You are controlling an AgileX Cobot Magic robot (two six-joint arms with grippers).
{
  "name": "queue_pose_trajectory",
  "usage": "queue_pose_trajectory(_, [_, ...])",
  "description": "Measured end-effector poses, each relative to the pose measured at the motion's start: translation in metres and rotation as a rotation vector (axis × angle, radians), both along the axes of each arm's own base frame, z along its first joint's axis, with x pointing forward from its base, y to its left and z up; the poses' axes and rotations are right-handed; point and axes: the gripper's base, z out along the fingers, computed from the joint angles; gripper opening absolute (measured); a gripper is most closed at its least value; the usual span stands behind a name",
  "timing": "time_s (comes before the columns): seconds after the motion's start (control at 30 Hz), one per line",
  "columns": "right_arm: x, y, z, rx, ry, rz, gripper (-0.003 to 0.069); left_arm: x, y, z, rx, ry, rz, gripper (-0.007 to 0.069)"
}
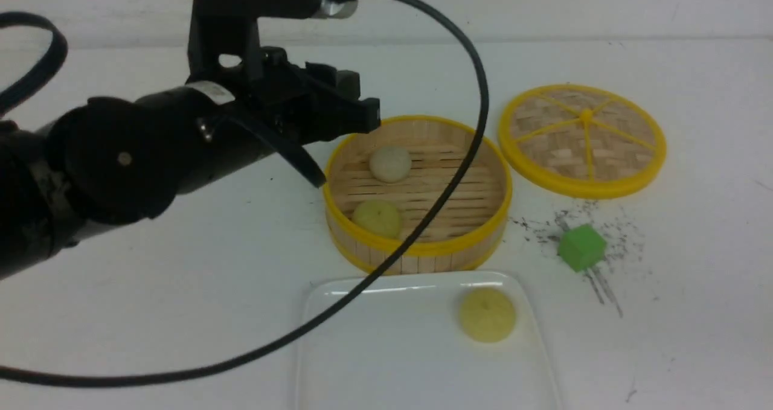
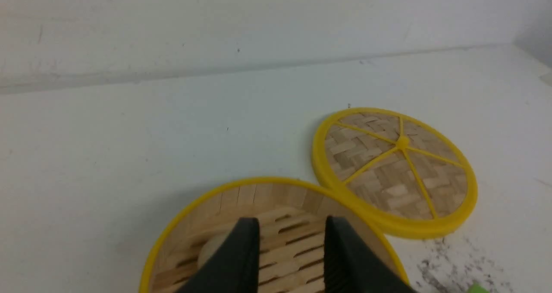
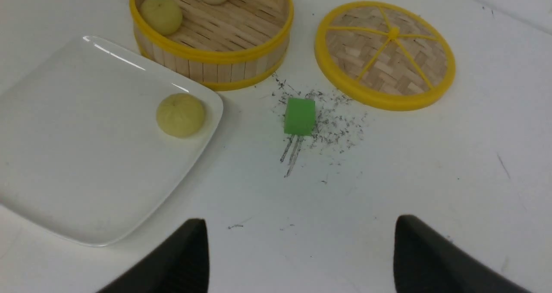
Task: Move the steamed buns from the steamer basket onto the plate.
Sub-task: Use the left arm to grab the steamed stuffed bun that is closest to it
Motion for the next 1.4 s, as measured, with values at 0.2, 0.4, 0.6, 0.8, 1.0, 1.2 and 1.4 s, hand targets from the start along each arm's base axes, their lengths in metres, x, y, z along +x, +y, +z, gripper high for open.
queue_pose_trajectory(0.2, [0.001,-0.003,0.0,-0.031,-0.015,-0.026,0.0556,0.004,-0.003,0.021,-0.068,-0.027,0.009,0.0246])
queue_pose_trajectory(0.4, [0.002,-0.004,0.0,-0.034,-0.017,-0.029,0.0556,0.004,-0.008,0.018,-0.075,0.046,-0.031,0.0246])
queue_pose_trajectory(0.6, [0.002,-0.004,0.0,-0.036,-0.018,-0.031,0.0556,0.019,0.001,-0.013,-0.056,0.264,-0.033,0.0246])
queue_pose_trajectory(0.8, [0.002,-0.004,0.0,-0.036,-0.018,-0.031,0.0556,0.037,0.032,-0.039,0.063,0.389,-0.006,0.0246])
queue_pose_trajectory(1.0, [0.003,-0.003,0.002,-0.026,-0.036,-0.029,0.0556,0.039,0.033,-0.057,0.225,0.43,-0.084,0.0246])
queue_pose_trajectory(1.2, [0.002,-0.003,0.002,-0.021,-0.035,-0.025,0.0556,0.043,0.029,-0.078,0.287,0.494,-0.148,0.0276])
queue_pose_trajectory(1.4, [0.002,-0.002,0.002,-0.018,-0.035,-0.023,0.0556,0.049,0.022,-0.069,0.221,0.451,-0.161,0.038])
